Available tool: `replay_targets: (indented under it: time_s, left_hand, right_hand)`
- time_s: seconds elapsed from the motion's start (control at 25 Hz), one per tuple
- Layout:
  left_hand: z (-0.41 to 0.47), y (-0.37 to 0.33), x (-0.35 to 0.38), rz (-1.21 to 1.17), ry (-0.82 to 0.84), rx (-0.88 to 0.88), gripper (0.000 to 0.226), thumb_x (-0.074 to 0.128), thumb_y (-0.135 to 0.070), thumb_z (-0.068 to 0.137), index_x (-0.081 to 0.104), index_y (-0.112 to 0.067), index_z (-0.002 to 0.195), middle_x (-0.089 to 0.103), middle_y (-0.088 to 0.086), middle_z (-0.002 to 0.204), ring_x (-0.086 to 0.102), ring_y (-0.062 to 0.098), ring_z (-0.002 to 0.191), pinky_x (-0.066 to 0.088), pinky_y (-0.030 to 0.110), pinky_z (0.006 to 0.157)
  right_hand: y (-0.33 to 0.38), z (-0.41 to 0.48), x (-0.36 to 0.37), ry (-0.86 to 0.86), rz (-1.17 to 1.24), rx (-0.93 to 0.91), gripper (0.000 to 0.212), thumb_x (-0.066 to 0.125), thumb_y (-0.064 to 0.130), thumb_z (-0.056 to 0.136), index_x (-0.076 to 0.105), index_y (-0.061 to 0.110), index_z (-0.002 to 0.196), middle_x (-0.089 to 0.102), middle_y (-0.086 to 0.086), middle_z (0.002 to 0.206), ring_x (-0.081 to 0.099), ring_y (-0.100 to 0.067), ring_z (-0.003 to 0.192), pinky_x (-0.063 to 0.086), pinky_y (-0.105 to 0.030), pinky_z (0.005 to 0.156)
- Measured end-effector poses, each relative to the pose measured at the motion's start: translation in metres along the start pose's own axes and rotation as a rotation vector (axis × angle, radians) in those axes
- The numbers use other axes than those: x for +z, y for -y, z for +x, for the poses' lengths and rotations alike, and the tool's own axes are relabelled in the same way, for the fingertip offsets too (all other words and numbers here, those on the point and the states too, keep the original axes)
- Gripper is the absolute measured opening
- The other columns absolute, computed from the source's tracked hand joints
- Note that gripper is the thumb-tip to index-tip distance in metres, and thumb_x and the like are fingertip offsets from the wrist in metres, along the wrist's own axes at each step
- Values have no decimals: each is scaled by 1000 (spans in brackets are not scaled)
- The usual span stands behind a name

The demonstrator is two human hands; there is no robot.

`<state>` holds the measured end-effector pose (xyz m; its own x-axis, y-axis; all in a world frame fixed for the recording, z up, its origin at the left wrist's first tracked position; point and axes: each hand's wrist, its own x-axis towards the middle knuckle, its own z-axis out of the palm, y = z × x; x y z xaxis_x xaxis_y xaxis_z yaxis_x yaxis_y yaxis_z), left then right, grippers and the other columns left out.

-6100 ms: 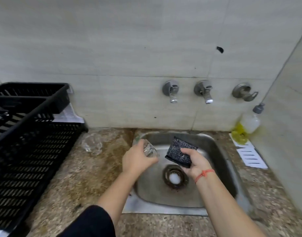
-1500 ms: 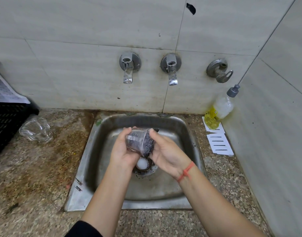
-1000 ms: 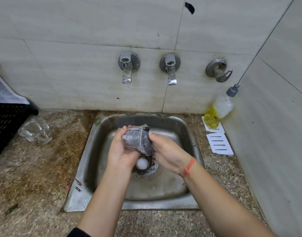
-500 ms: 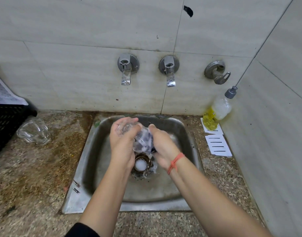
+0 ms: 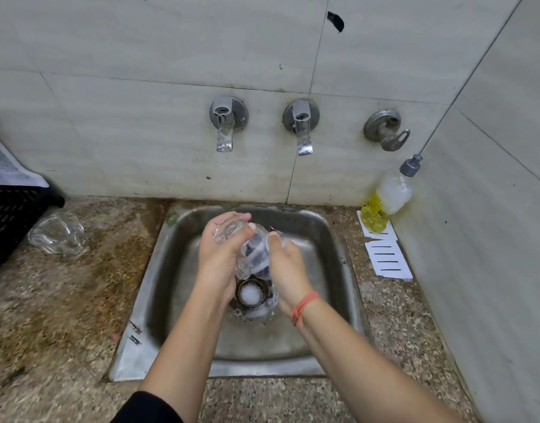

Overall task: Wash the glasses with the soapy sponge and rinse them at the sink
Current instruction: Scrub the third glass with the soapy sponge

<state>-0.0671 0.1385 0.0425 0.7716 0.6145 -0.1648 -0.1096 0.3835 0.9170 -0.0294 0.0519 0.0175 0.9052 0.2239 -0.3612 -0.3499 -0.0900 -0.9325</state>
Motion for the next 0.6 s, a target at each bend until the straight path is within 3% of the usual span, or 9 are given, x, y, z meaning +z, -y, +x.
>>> replay_targets:
  time_s: [0.08,0.16,0.2,0.28,0.36,0.4,0.48,0.56,0.6]
  left_hand:
    - [-2,8,2,18,-139,-56,32,73,-6,80,57,-12,108,69,6,104,67,14,90,55,28,80]
    - [-4,9,2,46,-161,-53,36,74,-9,80,59,-1,112,68,6,100,67,10,85,53,27,77]
    - [-4,7,1,92,-112,-3,32,73,-4,80,59,1,109,68,5,96,66,4,81,51,24,75]
    - [-4,-1,-3,244,67,96,30,72,6,76,58,-5,100,70,3,93,67,2,82,51,19,75]
    - [-3,-8,-6,363,217,144,34,77,4,71,57,-5,97,72,4,94,68,11,86,54,23,78]
    - [-3,-7,-6,391,202,171,34,78,-1,69,57,-3,97,73,4,94,68,13,85,54,22,78]
    - [-5,2,0,362,-27,187,31,79,-8,73,60,-2,97,70,3,90,65,13,80,52,19,74]
    - [-8,11,15,144,-297,68,29,77,-13,78,59,-2,98,60,2,86,56,10,72,48,18,66]
    - [-11,13,21,46,-355,21,31,77,-13,78,58,0,100,55,2,85,52,8,68,45,17,63]
  right_hand:
    - [-11,-16,5,-127,-203,-318,24,44,27,99,51,10,84,62,-11,82,58,-23,79,44,-37,75]
    - [-6,-11,6,-159,-266,-315,28,43,32,98,50,9,84,61,-11,81,56,-24,79,42,-36,73]
    - [0,-1,4,-126,-159,-176,30,42,32,98,54,8,86,65,-16,85,58,-23,79,45,-34,75]
    - [19,15,-5,146,223,308,33,42,29,99,61,3,96,67,-24,100,63,-27,88,50,-41,87]
    - [22,22,-16,270,364,441,35,41,27,99,64,0,100,68,-24,100,65,-33,90,49,-48,92]
    - [18,21,-16,241,290,372,37,43,29,97,66,0,97,69,-24,98,66,-34,89,50,-46,90]
    - [5,8,-10,34,26,65,37,45,33,96,64,5,84,70,-17,87,65,-27,81,51,-38,80]
    - [-4,-10,-3,-121,-226,-307,34,44,35,95,51,13,71,58,-1,69,54,-19,71,43,-35,70]
    - [-9,-14,-1,-165,-282,-383,32,42,37,94,48,15,72,53,3,67,51,-18,70,41,-34,68]
